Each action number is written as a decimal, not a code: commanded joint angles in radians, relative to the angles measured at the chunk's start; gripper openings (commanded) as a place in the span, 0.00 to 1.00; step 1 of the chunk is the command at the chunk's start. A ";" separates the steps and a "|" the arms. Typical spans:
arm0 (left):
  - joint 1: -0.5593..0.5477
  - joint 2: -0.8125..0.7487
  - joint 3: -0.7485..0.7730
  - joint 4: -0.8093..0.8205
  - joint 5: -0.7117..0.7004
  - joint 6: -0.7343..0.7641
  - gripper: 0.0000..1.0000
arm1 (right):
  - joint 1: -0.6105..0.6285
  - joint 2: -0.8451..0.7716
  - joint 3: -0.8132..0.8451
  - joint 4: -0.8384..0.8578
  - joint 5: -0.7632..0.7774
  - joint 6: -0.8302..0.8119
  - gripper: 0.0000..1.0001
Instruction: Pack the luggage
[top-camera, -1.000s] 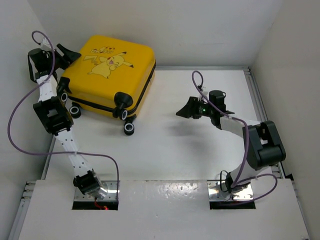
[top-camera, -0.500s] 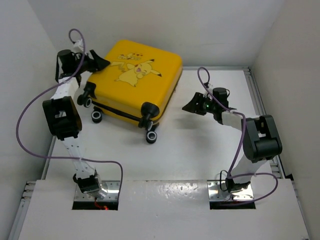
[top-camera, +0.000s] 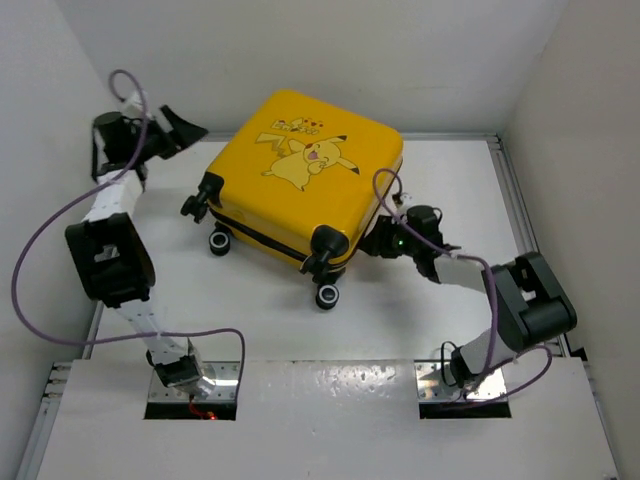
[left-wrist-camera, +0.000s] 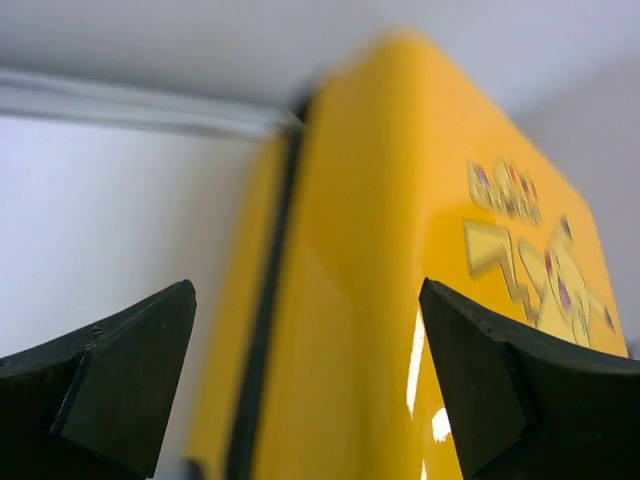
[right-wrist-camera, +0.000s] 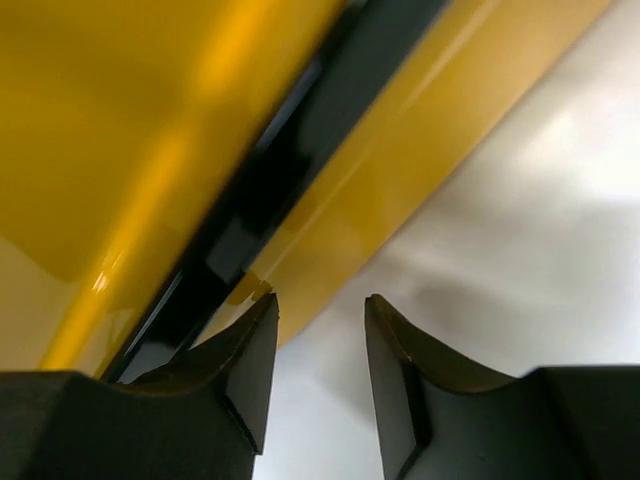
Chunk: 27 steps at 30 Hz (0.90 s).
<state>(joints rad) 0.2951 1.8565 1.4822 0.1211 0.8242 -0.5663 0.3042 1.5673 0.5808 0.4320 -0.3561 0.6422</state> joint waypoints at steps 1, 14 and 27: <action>0.114 -0.189 0.018 0.052 -0.178 -0.023 1.00 | 0.161 -0.124 -0.051 0.137 0.104 0.043 0.41; 0.236 -0.542 -0.132 -0.492 -0.154 0.548 1.00 | 0.510 0.104 0.218 0.320 0.335 -0.019 0.41; 0.038 -0.476 0.044 -1.423 -0.002 1.517 0.98 | 0.659 -0.030 0.170 0.367 0.373 -0.256 0.57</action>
<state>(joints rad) 0.3927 1.3445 1.4937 -0.9859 0.7818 0.6140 0.9848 1.6634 0.8448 0.7185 -0.0227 0.4782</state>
